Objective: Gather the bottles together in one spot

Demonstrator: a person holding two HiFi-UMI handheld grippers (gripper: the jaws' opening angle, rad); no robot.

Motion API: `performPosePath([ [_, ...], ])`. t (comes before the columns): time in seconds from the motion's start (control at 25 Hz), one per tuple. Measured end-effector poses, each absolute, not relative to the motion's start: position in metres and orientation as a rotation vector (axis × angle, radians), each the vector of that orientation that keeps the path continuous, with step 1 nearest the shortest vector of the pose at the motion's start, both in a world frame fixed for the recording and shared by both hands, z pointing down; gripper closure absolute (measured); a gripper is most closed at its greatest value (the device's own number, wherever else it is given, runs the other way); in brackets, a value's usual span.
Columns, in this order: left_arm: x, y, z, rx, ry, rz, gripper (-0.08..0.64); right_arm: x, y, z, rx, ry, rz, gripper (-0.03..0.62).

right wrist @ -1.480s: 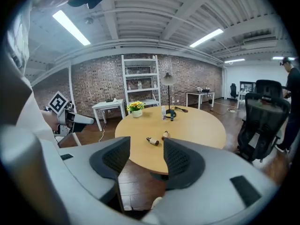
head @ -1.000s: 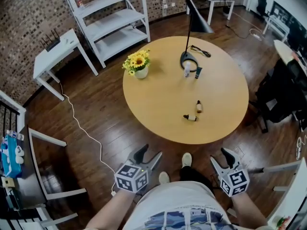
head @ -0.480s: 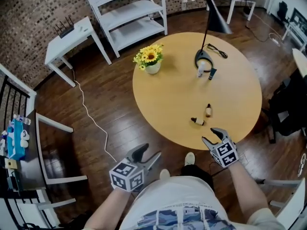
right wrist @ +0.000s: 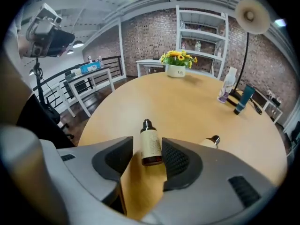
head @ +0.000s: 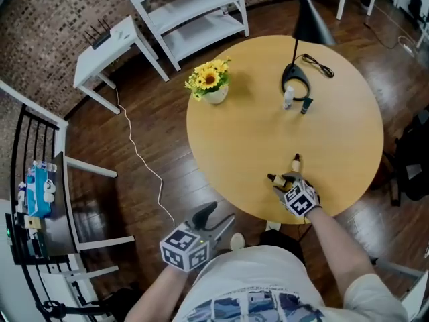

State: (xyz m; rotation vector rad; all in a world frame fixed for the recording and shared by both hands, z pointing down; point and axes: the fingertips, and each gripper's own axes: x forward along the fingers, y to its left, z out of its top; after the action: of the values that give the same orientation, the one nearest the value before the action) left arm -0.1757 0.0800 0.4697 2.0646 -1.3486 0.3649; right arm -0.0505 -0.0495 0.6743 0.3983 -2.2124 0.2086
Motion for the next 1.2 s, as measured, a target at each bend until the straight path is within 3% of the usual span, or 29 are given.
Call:
performPosePath([
  [0.08,-0.16,0.065,0.472,2.076,-1.329,0.393,0.307,-0.049,-0.053,0.681,0.375,-2.209,0.208,0.447],
  [0.36,-0.123,0.011,0.485,2.046,-1.239,0.378,0.307,-0.037,-0.057,0.655,0.366,-2.336,0.396,0.451],
  [0.6,-0.081,-0.039,0.497,1.967,-1.081,0.228,0.307,-0.016,-0.057,0.559,0.433,-2.642,0.612,0.451],
  [0.84,-0.028,-0.077,0.479,1.877,-0.88,0.006,0.31,0.004,-0.052,0.488,0.486,-2.854,0.532,0.451],
  [1.0,0.005,-0.085,0.475,1.889,-0.812,0.021,0.441,0.025,-0.053,0.482,0.552,-2.869,0.47,0.451],
  [1.2,0.036,-0.096,0.468,1.975,-0.783,0.11,0.462,0.054,-0.061,0.486,0.63,-2.827,0.443,0.439],
])
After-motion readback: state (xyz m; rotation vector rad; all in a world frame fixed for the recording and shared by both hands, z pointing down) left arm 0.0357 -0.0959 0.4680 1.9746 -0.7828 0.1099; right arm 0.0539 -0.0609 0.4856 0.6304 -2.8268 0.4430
